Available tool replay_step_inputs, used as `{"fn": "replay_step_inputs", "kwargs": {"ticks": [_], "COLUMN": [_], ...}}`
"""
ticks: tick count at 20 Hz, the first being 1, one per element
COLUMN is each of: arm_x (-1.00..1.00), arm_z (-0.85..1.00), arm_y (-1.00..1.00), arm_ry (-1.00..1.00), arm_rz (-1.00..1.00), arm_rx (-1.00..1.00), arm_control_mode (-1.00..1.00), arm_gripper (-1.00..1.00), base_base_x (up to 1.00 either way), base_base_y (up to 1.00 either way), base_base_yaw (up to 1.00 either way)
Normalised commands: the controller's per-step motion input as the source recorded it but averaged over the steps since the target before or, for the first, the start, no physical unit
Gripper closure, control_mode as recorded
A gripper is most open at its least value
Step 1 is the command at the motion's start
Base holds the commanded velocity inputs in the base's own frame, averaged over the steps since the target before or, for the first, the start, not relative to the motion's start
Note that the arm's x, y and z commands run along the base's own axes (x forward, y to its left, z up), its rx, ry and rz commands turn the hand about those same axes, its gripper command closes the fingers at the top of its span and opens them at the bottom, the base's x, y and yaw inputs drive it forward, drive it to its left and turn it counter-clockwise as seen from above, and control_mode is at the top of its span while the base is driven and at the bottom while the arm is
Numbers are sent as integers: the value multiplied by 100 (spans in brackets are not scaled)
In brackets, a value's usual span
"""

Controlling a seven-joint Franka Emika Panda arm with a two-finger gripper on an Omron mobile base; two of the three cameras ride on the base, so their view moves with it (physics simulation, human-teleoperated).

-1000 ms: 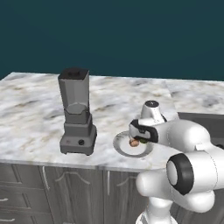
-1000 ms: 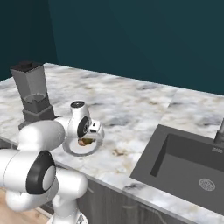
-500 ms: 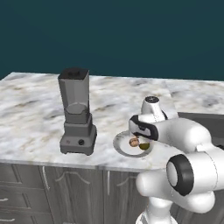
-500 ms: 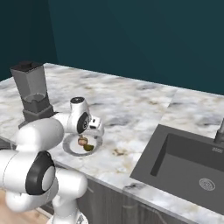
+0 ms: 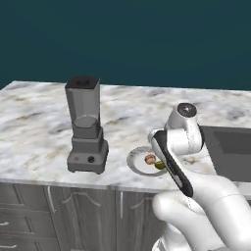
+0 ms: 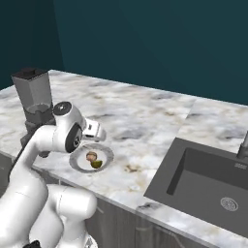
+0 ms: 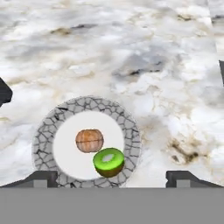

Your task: Pick the kiwi and tangerine from the fridge and place them on the plate next to the blender to make a fruit smoothie.

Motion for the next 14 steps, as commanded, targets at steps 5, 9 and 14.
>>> {"fn": "replay_step_inputs", "kwargs": {"ticks": [5, 9, 14], "arm_x": [-100, -100, -95], "arm_z": [75, 99, 100], "arm_y": [1, 26, 27], "arm_ry": [-55, -52, -49], "arm_rz": [0, 5, 3], "arm_rx": [-4, -16, -19], "arm_control_mode": [-100, -100, -100], "arm_gripper": [-100, -100, -100], "base_base_x": [0, 0, 0], "base_base_y": [0, 0, 0], "base_base_yaw": [0, 0, 0]}}
